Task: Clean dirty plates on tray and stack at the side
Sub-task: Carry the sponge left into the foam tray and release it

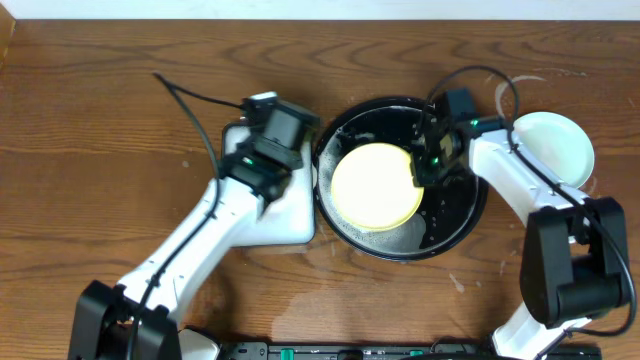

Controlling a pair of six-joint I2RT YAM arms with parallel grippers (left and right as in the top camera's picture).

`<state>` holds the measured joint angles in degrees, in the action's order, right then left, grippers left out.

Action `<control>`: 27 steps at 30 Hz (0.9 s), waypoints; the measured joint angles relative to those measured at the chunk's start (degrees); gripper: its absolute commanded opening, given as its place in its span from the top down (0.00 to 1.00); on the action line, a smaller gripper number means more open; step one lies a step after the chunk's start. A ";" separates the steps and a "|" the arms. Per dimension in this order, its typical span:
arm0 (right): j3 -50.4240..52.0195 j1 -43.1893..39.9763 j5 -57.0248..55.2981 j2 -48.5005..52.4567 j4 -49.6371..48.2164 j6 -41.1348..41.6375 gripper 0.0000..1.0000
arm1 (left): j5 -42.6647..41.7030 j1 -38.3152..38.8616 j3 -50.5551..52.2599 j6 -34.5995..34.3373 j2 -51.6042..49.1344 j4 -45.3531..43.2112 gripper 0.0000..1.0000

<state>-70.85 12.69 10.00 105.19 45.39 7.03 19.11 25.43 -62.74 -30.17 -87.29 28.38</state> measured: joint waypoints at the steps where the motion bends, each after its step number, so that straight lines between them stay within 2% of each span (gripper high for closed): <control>1: -1.25 0.00 -1.73 -0.66 1.29 0.20 0.99 | -2.89 -1.70 0.15 0.28 -0.59 0.31 0.92; 5: -5.79 0.31 -10.38 -4.61 6.56 0.81 0.99 | -12.24 -6.58 0.55 1.53 -4.15 1.31 0.92; 9: -8.00 2.73 -19.37 -9.22 8.72 1.31 0.99 | -15.74 -8.96 0.59 1.92 -6.95 1.29 0.92; 18: -8.26 16.09 -44.22 -18.01 8.41 1.38 0.99 | -17.75 -12.90 0.59 2.10 -11.65 1.20 0.91; 27: -8.28 28.48 -66.75 -19.28 5.14 -6.32 0.99 | -17.94 -13.07 0.81 3.48 -11.72 1.14 0.91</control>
<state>-79.13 41.17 -56.75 85.91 50.52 0.71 1.17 12.36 -61.93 -26.70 -99.00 29.52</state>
